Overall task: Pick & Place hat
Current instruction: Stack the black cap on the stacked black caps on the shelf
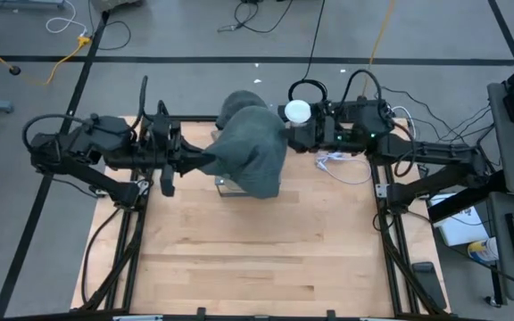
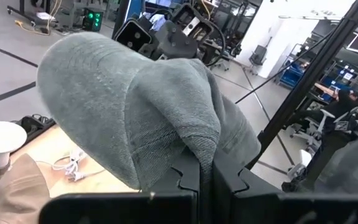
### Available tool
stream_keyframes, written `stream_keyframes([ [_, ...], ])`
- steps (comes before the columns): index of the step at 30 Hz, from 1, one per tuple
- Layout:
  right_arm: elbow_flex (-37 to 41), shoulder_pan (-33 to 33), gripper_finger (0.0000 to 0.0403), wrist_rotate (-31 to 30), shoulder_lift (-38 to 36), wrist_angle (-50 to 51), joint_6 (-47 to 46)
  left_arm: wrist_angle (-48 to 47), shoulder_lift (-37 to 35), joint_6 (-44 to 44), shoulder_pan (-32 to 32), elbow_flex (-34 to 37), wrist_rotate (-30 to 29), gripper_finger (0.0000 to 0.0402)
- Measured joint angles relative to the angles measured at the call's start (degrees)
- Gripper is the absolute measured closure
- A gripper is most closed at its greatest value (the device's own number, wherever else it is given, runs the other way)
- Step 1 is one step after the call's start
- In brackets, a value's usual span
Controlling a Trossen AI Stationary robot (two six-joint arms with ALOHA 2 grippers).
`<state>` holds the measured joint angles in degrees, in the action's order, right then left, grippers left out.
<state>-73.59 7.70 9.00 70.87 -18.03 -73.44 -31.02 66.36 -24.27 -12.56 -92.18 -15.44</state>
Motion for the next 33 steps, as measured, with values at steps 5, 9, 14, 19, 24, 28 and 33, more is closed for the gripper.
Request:
stream_keyframes([
  [5, 2.28, -0.01, 0.0251, 0.56, -0.2, -0.87, -1.11, -0.02, -0.06, -0.44, 0.0, 0.0, -0.02, 0.0396],
  [9, 2.82, -0.35, 0.034, 0.27, -0.28, -1.69, -0.16, -0.65, -0.03, -0.52, 0.02, 0.0, -0.04, 0.0396],
  [14, 2.74, -1.16, 0.0392, 0.24, -0.48, -7.61, 3.06, -0.82, 0.01, -0.61, 0.04, 0.04, -0.23, 0.0392],
  [19, 2.93, -1.01, 0.0397, 0.31, -1.15, -9.13, 3.16, 0.38, -0.41, 4.23, 0.03, 0.04, -0.85, 0.0342],
  [24, 2.92, 1.7, 0.0397, 0.01, -4.13, -6.95, 1.85, 3.63, -0.58, 15.07, -0.12, -0.02, -2.52, 0.0268],
  [28, 2.93, 4.36, 0.0398, -0.24, -5.66, -5.93, -0.35, 4.15, 0.6, 28.72, -0.97, -0.02, -4.76, 0.0203],
  [33, 2.91, 7.35, 0.0398, -2.26, -6.36, -6.24, -3.65, 4.39, 2.86, 45.07, -3.64, -0.02, -13.51, 0.014],
])
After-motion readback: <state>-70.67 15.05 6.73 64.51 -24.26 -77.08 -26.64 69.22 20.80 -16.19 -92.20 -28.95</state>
